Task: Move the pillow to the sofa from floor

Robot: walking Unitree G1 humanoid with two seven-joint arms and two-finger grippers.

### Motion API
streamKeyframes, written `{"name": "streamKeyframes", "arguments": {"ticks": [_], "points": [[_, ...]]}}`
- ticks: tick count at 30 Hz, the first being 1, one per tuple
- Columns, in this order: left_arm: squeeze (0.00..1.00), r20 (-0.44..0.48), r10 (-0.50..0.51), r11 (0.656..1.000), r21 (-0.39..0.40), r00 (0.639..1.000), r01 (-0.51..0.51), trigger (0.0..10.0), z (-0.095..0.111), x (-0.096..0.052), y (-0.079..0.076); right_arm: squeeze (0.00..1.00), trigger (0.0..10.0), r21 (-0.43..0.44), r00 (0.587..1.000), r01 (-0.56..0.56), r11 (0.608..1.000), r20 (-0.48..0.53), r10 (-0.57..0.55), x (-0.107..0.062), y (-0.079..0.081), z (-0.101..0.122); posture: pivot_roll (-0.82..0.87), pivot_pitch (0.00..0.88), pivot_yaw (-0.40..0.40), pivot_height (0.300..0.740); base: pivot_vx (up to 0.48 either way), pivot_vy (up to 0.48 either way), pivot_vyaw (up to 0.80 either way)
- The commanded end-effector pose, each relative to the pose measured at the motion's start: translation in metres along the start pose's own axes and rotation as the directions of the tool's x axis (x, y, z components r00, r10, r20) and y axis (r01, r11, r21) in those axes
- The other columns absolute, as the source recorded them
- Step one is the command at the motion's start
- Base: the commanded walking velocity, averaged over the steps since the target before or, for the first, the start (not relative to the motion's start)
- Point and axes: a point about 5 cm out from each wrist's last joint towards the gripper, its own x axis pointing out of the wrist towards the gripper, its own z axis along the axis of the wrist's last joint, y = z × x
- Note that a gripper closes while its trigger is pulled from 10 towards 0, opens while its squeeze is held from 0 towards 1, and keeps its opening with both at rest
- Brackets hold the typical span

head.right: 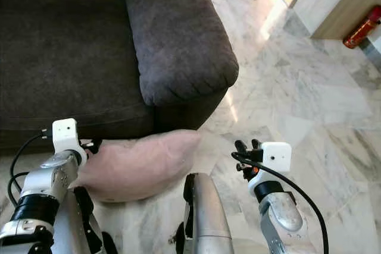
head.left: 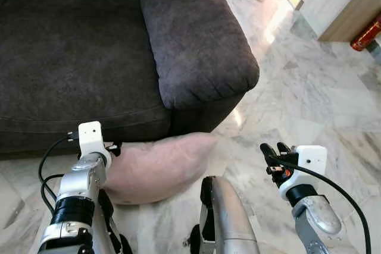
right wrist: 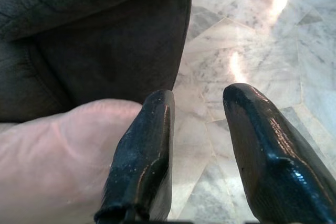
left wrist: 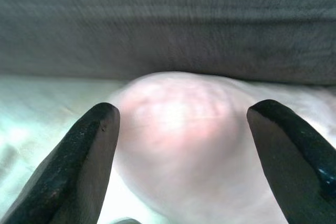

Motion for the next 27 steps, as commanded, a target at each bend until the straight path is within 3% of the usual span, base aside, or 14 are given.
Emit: {"name": "streamKeyframes", "arguments": {"ticks": [1, 2, 3, 4, 6, 8, 12, 17, 22, 25, 27], "points": [[0.0, 0.039, 0.005, 0.997, 0.071, 0.999, -0.008, 10.0, 0.005, -0.008, -0.006, 0.0, 10.0, 0.006, 1.0, 0.025, 1.0, -0.012, -0.025, -0.002, -0.004, -0.004, -0.1, 0.218, -0.191, 0.498, 0.0, 0.0, 0.0], [0.0, 0.077, 0.003, 0.992, 0.122, 0.997, -0.012, 10.0, 0.008, -0.014, -0.008, 0.0, 10.0, 0.006, 1.0, 0.026, 1.0, -0.012, -0.026, -0.002, -0.004, -0.004, -0.1, 0.217, -0.19, 0.498, 0.0, 0.0, 0.0], [0.0, 0.077, 0.003, 0.992, 0.122, 0.997, -0.012, 10.0, 0.008, -0.014, -0.008, 0.0, 10.0, 0.006, 1.0, 0.026, 1.0, -0.012, -0.026, -0.002, -0.004, -0.004, -0.1, 0.217, -0.19, 0.498, 0.0, 0.0, 0.0], [0.0, 0.139, -0.003, 0.978, 0.207, 0.99, -0.026, 10.0, 0.008, -0.023, -0.012, 0.0, 10.0, 0.008, 1.0, 0.027, 1.0, -0.013, -0.027, -0.002, -0.004, -0.005, -0.1, 0.217, -0.189, 0.498, 0.0, 0.0, 0.0], [0.0, 0.145, -0.004, 0.966, 0.255, 0.989, -0.033, 10.0, 0.001, -0.028, -0.014, 0.0, 10.0, 0.009, 1.0, 0.027, 1.0, -0.013, -0.027, -0.001, -0.003, -0.006, -0.1, 0.217, -0.188, 0.498, 0.0, 0.0, 0.0], [0.0, 0.125, -0.021, 0.965, 0.262, 0.992, -0.012, 10.0, -0.018, -0.03, -0.016, 0.0, 10.0, 0.011, 1.0, 0.026, 1.0, -0.014, -0.026, -0.001, -0.002, -0.006, -0.1, 0.219, -0.188, 0.498, 0.0, 0.0, 0.0], [0.0, 0.133, -0.061, 0.959, 0.283, 0.989, 0.021, 10.0, -0.025, -0.032, -0.019, 0.0, 10.0, 0.012, 1.0, 0.026, 1.0, -0.014, -0.026, -0.001, -0.002, -0.007, -0.1, 0.22, -0.189, 0.498, 0.0, 0.0, 0.0], [0.0, 0.108, 0.036, 0.947, 0.313, 0.993, -0.068, 10.0, -0.042, -0.032, -0.004, 0.0, 10.0, 0.011, 0.999, 0.03, 1.0, -0.013, -0.03, -0.002, -0.004, -0.007, -0.1, 0.218, -0.19, 0.498, 0.0, 0.0, 0.0], [0.0, 0.157, 0.088, 0.949, 0.288, 0.984, -0.131, 10.0, -0.04, -0.032, 0.009, 0.0, 10.0, 0.013, 0.999, 0.033, 0.999, -0.007, -0.033, -0.002, -0.004, -0.006, -0.1, 0.219, -0.19, 0.498, 0.0, 0.0, 0.0], [0.0, 0.175, 0.093, 0.965, 0.228, 0.98, -0.132, 10.0, -0.045, -0.03, 0.016, 0.0, 10.0, 0.015, 1.0, 0.025, 1.0, -0.006, -0.025, -0.002, -0.002, -0.006, -0.1, 0.22, -0.193, 0.498, 0.0, 0.0, 0.0], [0.0, 0.189, 0.101, 0.981, 0.143, 0.977, -0.13, 10.0, -0.049, -0.029, 0.021, 0.0, 10.0, 0.011, 1.0, 0.021, 1.0, -0.006, -0.021, -0.002, -0.001, -0.007, -0.1, 0.221, -0.2, 0.498, 0.0, 0.0, 0.0]]}}
